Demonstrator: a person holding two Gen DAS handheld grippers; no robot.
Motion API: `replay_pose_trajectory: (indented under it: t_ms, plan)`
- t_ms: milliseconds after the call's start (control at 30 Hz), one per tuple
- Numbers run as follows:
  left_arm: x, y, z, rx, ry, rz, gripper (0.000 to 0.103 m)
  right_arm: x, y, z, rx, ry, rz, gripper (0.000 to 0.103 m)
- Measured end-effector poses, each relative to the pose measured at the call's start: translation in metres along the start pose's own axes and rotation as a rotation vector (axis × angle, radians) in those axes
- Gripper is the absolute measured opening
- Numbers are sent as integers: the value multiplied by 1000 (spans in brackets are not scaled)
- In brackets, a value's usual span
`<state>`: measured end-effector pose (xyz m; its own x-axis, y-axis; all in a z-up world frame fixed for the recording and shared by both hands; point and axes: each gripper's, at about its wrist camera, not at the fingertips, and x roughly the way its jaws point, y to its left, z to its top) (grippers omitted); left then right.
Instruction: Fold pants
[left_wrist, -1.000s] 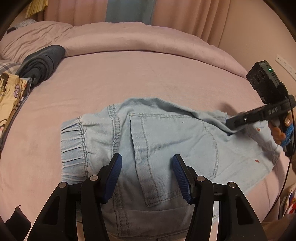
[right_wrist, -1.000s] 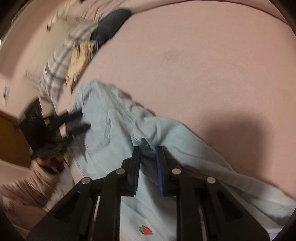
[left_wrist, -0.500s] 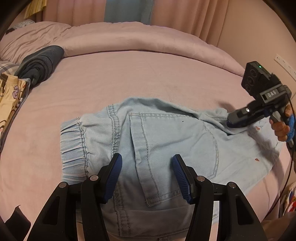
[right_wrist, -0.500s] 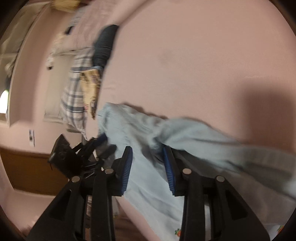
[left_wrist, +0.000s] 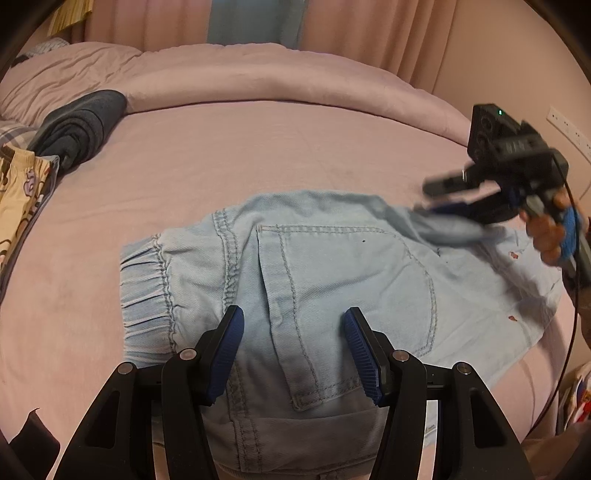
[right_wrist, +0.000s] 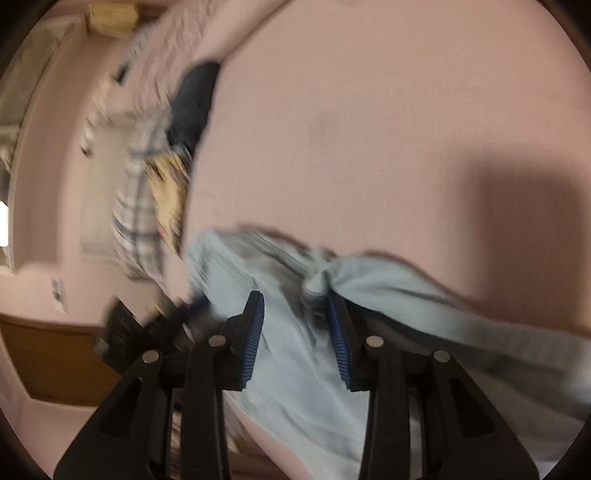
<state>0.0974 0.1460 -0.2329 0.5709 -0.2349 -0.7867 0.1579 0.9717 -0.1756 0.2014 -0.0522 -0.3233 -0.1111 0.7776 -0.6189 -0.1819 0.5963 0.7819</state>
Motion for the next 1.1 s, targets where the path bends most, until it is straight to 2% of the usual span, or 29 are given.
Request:
replay_pose_trajectory:
  t_ms: [33,67,200,333,400,433,533,633,767,900,933,967,1067,1100]
  plan:
    - [0,0,0,3,0,0,59,-6,0,4,16,-32,34,36]
    - [0,0,0,5,1,-1,59,-9,0,5,23,-41,31,34]
    - [-1,1,-1,5,-3,-5,59,4,-5,9,36,54,-83,29]
    - [0,0,-1,12,-2,-1,59,9,-10,12,51,83,-88,25]
    - [0,-1,-1,10,-2,0,57,11,-6,17,22,49,-125,11]
    - [0,-1,-1,12,-1,5,56,10,-1,21,-15,18,-141,9]
    - [-1,2,-1,24,9,17,48,7,6,35,-63,-27,-181,8]
    - [-2,6,-1,28,25,17,39,8,3,49,-73,-23,-194,7]
    - [-8,4,-8,106,45,26,35,20,-2,63,-106,44,-221,7]
    - [-14,2,-10,142,78,54,32,12,-11,66,-65,83,-161,7]
    - [-16,2,-10,151,84,65,32,6,-10,64,-58,68,-165,15]
    - [-19,2,-11,158,88,75,31,-7,-2,63,-92,14,-197,17]
    - [-25,0,-13,172,96,101,31,-43,19,54,-197,-118,-316,17]
    - [-26,-1,-13,178,97,107,31,-54,29,46,-240,-145,-327,17]
